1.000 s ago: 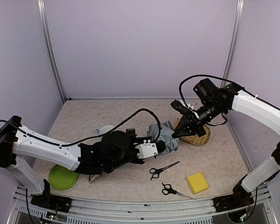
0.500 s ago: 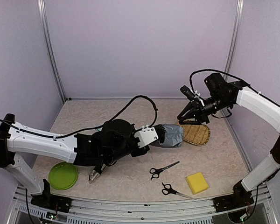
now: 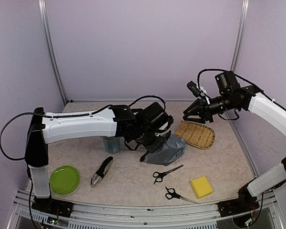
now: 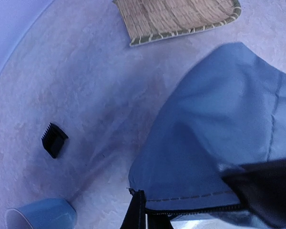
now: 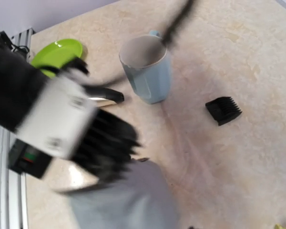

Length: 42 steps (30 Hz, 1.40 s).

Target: Sort the hair-cutting tools

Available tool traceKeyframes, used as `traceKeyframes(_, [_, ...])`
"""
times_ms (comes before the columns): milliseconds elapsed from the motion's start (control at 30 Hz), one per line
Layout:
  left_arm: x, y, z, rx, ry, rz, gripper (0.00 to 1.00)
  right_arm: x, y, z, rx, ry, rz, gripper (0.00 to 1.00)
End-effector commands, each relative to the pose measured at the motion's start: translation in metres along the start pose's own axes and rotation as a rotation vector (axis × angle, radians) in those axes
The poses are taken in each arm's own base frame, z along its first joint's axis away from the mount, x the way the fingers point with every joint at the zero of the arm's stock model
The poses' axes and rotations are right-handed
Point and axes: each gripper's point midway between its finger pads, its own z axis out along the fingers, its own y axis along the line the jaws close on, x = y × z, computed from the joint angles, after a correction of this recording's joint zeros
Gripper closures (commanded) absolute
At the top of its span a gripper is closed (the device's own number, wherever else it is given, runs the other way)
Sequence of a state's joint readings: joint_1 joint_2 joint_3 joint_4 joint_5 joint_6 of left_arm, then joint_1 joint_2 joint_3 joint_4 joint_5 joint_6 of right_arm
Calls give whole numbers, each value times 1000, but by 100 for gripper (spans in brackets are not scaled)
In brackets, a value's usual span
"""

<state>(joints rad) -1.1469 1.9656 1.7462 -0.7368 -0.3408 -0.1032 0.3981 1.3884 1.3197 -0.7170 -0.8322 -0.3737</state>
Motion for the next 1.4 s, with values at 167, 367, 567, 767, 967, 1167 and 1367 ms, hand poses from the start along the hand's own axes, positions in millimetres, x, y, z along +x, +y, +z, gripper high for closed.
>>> traceKeyframes(167, [-3,-3,7,197,79,-364,100,24,-10,11,39,22,175,53])
traceKeyframes(367, [-24,-4,10,324,31,-490,100,18,-6,24,-6,26,198,49])
traceKeyframes(567, [-39,-6,6,397,-7,-540,100,10,-6,42,-22,52,225,43])
traceKeyframes(767, [-41,-11,7,430,-2,-559,100,9,-5,58,-33,84,247,42])
traceKeyframes(967, [-46,-11,2,445,-24,-564,100,15,-23,64,35,107,278,60])
traceKeyframes(1167, [-43,-9,1,436,-24,-559,100,14,-29,65,58,103,282,100])
traceKeyframes(1367, [-31,8,-18,294,-30,-515,54,20,-31,59,65,81,290,100])
